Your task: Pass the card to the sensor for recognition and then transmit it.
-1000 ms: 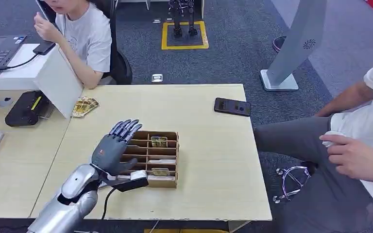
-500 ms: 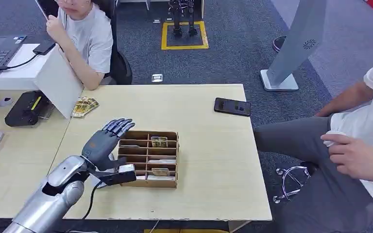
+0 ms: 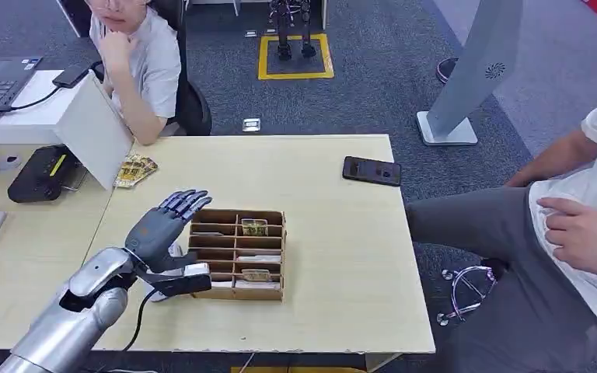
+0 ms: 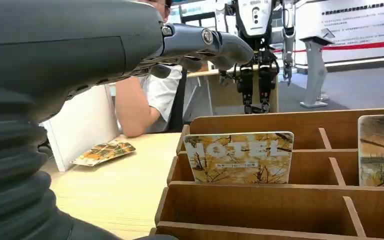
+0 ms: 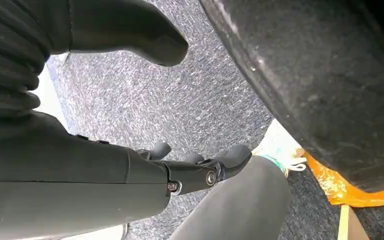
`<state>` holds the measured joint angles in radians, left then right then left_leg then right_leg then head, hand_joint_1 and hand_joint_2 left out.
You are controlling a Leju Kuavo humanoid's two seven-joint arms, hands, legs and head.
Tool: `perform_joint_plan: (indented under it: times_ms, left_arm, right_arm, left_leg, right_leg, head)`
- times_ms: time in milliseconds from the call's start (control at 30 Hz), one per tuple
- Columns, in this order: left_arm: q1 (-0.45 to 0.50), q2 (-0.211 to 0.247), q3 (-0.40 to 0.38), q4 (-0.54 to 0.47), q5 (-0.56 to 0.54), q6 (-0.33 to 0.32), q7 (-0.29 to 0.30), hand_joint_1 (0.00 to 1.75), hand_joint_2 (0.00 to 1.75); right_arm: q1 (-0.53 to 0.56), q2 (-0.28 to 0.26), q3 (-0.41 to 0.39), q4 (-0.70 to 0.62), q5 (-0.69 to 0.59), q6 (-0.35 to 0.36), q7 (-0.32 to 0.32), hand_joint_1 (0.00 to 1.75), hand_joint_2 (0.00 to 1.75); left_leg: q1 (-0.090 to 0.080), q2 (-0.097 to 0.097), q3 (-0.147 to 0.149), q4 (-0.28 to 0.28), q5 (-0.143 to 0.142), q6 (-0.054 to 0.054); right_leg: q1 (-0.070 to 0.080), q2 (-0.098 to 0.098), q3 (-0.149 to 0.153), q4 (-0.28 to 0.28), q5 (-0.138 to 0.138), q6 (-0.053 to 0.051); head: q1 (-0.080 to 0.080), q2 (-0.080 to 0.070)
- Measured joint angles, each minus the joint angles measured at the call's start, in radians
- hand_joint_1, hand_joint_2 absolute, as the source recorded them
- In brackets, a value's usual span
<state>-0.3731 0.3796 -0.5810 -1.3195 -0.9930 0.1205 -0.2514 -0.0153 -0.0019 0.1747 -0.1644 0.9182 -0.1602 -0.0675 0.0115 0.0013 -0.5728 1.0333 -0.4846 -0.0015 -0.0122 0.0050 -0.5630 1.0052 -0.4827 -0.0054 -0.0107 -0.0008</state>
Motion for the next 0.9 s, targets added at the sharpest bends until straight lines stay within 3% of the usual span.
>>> perform_joint_plan:
  times_ms: [167, 467, 900]
  left_arm:
    - [0.0, 0.005, 0.0, -0.008, 0.022, -0.022, -0.013, 0.0, 1.75]
    - [0.004, 0.011, 0.0, -0.082, 0.177, -0.099, -0.081, 0.0, 1.75]
    - [0.005, 0.011, 0.0, -0.106, 0.186, -0.101, -0.083, 0.0, 1.75]
  right_arm:
    - [0.0, 0.0, -0.001, 0.0, 0.0, 0.0, 0.0, 0.0, 1.75]
    - [-0.001, 0.003, -0.002, 0.0, 0.006, 0.002, -0.003, 0.0, 1.75]
    - [-0.001, 0.006, -0.002, 0.0, 0.008, 0.002, -0.003, 0.0, 1.75]
  left_leg:
    - [0.0, 0.0, 0.0, 0.0, 0.0, 0.0]
    - [0.0, 0.0, 0.0, 0.0, 0.0, 0.0]
    - [0.0, 0.0, 0.0, 0.0, 0.0, 0.0]
  right_leg:
    - [0.0, 0.0, 0.0, 0.0, 0.0, 0.0]
    - [0.0, 0.0, 0.0, 0.0, 0.0, 0.0]
    - [0.0, 0.0, 0.0, 0.0, 0.0, 0.0]
  head:
    - [0.0, 0.0]
    - [0.0, 0.0]
    - [0.0, 0.0]
